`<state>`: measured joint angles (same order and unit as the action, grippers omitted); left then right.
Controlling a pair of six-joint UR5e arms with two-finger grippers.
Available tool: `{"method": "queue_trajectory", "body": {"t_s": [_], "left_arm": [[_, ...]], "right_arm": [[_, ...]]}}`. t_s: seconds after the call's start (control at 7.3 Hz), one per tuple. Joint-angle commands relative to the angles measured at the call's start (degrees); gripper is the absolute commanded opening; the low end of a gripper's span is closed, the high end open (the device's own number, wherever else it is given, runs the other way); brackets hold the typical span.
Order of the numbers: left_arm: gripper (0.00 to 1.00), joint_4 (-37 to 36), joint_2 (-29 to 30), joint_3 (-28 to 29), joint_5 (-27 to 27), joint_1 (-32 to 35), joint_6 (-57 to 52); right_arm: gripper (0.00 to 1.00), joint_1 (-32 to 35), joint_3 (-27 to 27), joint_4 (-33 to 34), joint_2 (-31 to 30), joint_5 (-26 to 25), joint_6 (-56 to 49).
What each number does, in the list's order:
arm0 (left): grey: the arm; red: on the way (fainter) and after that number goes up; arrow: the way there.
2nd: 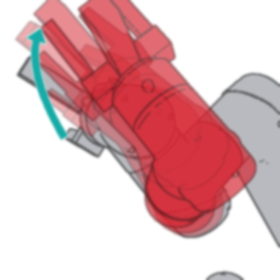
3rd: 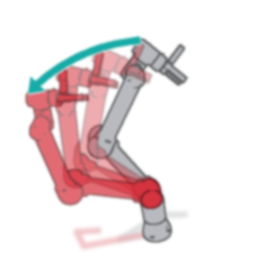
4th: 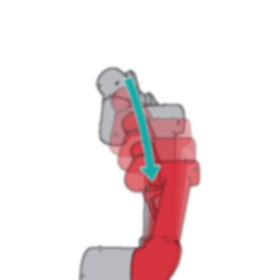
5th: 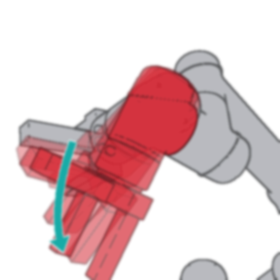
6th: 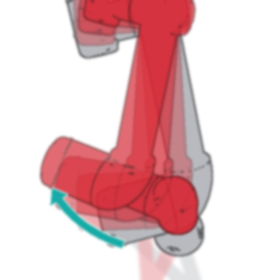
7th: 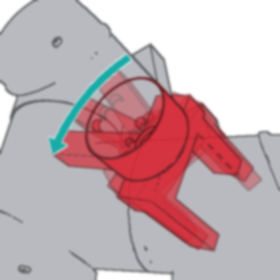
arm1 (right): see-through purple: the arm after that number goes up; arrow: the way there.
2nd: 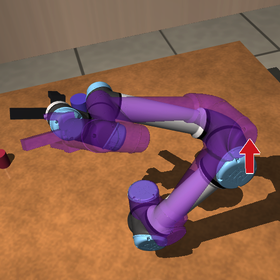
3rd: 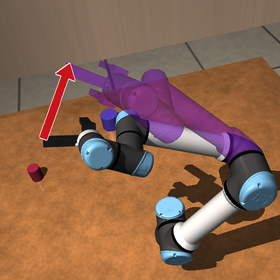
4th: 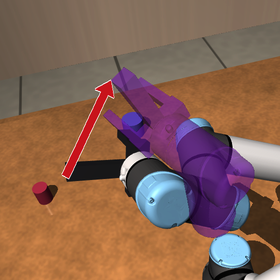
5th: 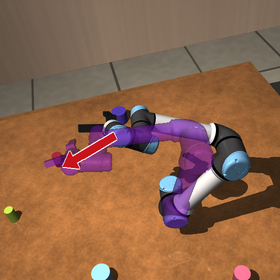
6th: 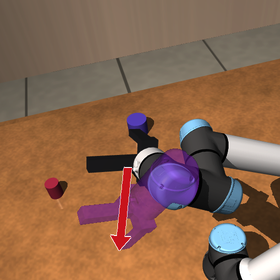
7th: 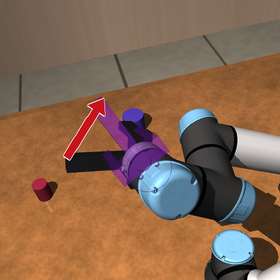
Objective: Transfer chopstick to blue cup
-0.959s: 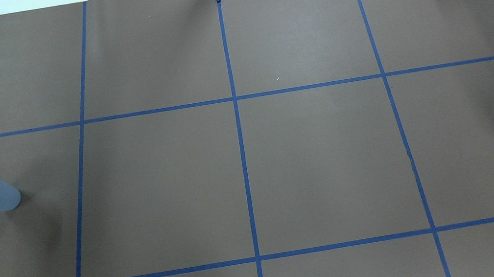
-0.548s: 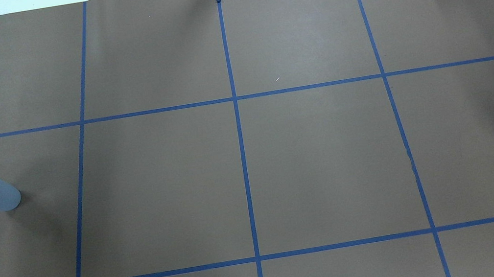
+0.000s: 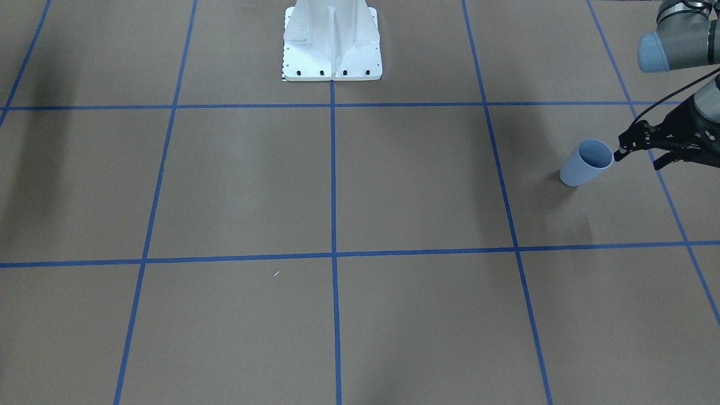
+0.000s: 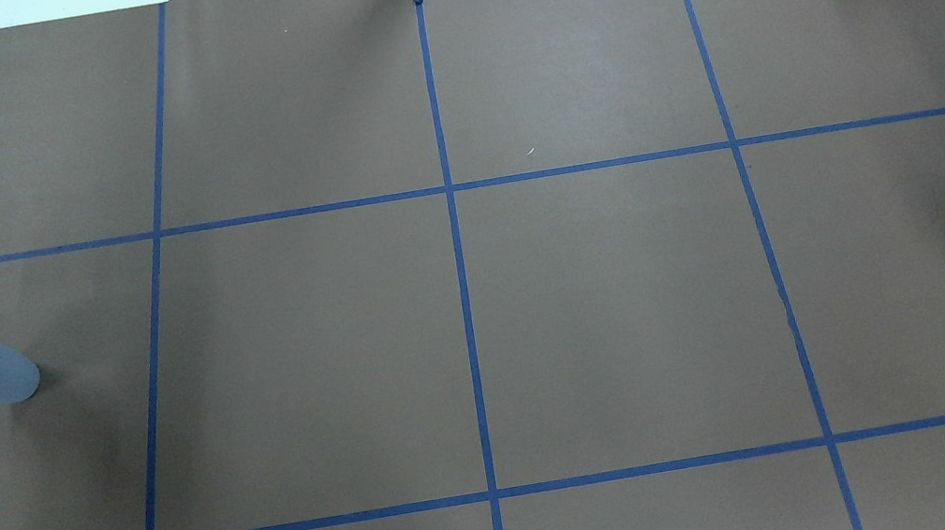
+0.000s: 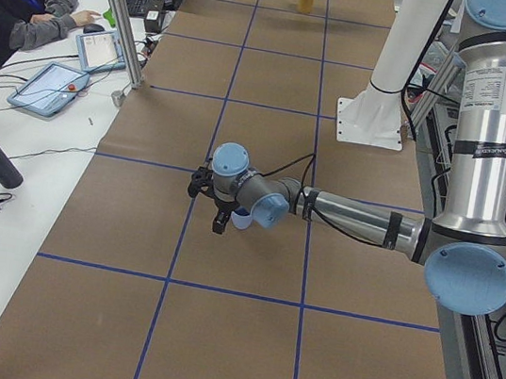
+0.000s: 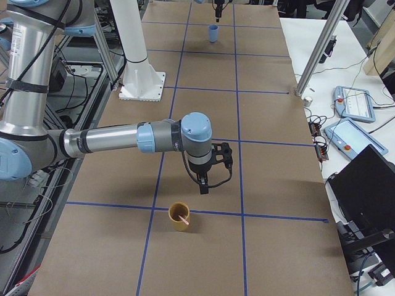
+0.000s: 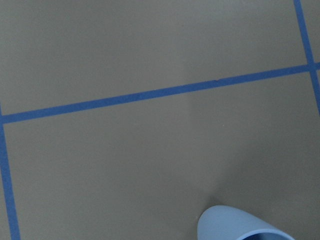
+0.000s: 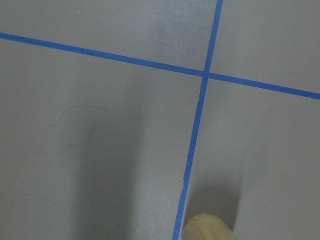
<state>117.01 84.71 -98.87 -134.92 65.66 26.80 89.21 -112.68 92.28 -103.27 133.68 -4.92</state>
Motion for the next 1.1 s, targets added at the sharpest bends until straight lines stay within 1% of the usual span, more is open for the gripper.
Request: {"method": "queue_trajectory", "body": {"t_s": [0.0, 0.14, 0.41, 0.55, 0.82, 0.96], "left_arm": [[0.98, 2.08, -0.69, -0.01, 0.09, -3.51, 2.11], [0.92, 2.0, -0.69, 0.25, 0.09, -4.57, 2.03], [0.22, 2.0, -0.77, 0.61, 1.4, -5.54, 2.03], [0.0, 2.08, -0.69, 0.61, 1.59, -5.55, 2.03], [0.0, 2.09, -0.6, -0.35, 1.15, -5.37, 2.55], [0.0, 1.22, -0.51, -2.62, 0.71, -5.2, 2.64]], "right_arm": [[1.0, 0.0, 0.09, 0.0, 0.0, 0.0, 0.0], [1.0, 0.0, 0.09, 0.0, 0.0, 0.0, -0.08], [1.0, 0.0, 0.18, 0.0, 0.0, 0.0, -0.09], [1.0, 0.0, 0.18, 0.0, 0.0, 0.0, -0.09], [1.0, 0.0, 0.18, -0.09, 0.0, 0.0, -0.09], [1.0, 0.0, 0.18, -0.09, 0.0, 0.0, -0.09]]}}
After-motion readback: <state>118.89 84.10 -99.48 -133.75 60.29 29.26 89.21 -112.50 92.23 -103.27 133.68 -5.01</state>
